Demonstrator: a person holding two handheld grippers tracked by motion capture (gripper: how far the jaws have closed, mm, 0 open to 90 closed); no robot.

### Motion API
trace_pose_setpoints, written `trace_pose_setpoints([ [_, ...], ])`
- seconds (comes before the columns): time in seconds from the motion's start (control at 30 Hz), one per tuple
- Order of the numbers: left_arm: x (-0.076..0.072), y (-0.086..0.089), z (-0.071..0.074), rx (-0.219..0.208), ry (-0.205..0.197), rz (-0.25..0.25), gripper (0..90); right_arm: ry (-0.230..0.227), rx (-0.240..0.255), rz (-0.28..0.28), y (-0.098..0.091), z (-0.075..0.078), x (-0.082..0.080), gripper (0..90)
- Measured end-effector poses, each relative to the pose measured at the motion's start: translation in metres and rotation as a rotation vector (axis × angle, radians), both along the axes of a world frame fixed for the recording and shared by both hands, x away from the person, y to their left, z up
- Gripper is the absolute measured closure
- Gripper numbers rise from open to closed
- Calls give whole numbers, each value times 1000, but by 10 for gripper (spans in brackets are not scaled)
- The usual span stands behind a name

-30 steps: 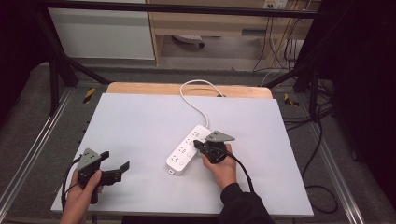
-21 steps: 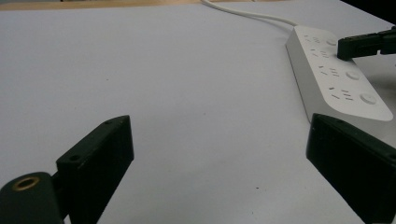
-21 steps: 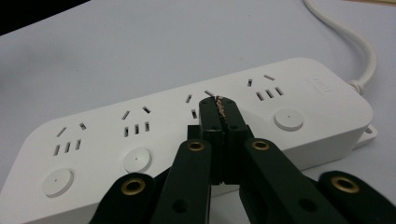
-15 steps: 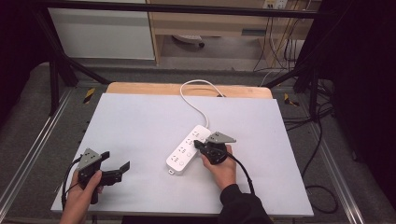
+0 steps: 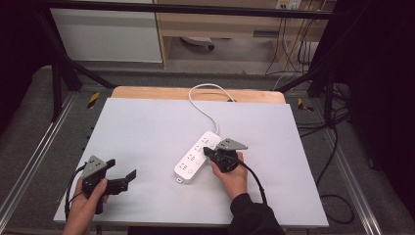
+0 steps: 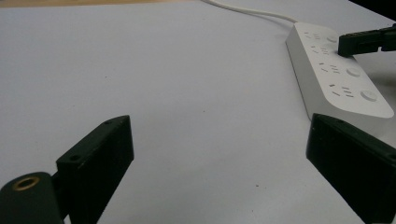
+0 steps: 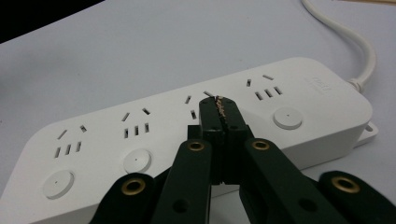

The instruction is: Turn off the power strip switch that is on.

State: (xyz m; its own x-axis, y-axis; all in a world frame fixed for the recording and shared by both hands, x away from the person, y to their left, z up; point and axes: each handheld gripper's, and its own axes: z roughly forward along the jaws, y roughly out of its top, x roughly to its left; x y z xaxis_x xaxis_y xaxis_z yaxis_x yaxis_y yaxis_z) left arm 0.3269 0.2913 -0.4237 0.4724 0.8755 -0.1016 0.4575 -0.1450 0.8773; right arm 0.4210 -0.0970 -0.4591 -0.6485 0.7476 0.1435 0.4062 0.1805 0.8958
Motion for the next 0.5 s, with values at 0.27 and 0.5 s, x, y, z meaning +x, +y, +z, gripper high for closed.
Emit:
trace_pose_setpoints([
  [0.27,0,0,-1,-4,4,3,75,-3,-1,0,0,0,0,900],
  [0.5,0,-1,-1,-2,4,1,74,-5,-3,-1,0,0,0,900],
])
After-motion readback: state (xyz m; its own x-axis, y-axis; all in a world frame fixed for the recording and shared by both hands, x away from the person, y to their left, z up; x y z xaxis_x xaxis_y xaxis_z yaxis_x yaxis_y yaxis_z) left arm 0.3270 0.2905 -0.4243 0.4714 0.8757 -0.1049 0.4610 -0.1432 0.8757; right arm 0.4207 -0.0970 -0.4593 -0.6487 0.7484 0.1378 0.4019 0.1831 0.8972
